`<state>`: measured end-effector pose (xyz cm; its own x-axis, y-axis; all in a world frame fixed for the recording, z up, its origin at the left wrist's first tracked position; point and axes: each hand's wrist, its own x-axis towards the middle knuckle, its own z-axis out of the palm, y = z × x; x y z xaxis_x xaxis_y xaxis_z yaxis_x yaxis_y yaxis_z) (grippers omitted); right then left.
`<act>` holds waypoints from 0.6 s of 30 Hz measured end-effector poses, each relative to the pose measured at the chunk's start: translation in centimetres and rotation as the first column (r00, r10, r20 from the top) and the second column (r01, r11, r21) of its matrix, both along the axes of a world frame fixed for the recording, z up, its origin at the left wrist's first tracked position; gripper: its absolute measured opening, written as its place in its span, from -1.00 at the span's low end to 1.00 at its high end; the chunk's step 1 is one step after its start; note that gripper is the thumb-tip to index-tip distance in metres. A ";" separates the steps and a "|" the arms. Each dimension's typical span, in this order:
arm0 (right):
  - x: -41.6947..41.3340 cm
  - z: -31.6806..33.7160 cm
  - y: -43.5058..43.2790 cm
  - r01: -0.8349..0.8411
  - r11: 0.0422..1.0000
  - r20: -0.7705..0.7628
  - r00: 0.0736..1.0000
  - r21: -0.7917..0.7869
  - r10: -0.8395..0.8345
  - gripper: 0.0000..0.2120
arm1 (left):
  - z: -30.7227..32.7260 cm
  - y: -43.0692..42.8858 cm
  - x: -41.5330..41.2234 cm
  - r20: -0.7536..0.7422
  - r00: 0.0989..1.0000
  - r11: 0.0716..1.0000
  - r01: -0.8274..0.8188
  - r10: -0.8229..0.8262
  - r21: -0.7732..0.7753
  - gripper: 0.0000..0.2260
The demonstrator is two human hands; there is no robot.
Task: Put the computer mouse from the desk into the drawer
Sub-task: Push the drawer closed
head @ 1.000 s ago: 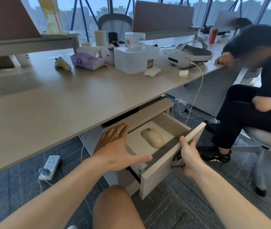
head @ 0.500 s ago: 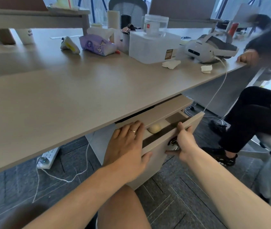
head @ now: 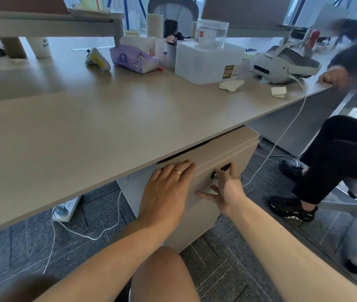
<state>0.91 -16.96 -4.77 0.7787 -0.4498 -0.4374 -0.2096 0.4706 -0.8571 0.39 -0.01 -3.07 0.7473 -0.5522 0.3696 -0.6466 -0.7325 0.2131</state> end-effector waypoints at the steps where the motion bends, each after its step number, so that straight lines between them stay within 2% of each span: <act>1: 0.3 -0.1 0.0 -0.002 1.000 0.002 1.000 -0.006 0.002 -0.44 | 0.1 0.1 0.0 -0.002 1.000 1.000 0.005 -0.005 -0.006 -0.36; 9: 1.1 -0.4 -0.1 -0.008 1.000 0.006 1.000 -0.021 0.008 -0.47 | 0.3 0.1 0.0 -0.005 1.000 0.999 0.013 -0.013 -0.033 -0.41; 14: 1.7 0.1 0.1 -0.009 0.999 0.017 1.000 -0.034 0.010 -0.60 | 0.9 0.1 -0.1 0.017 1.000 1.000 0.023 -0.023 0.008 -0.40; 18: 1.4 0.0 0.1 -0.012 1.000 0.035 0.999 -0.025 0.012 -0.56 | 1.2 0.1 -0.4 -0.002 1.000 0.998 0.023 -0.023 0.055 -0.40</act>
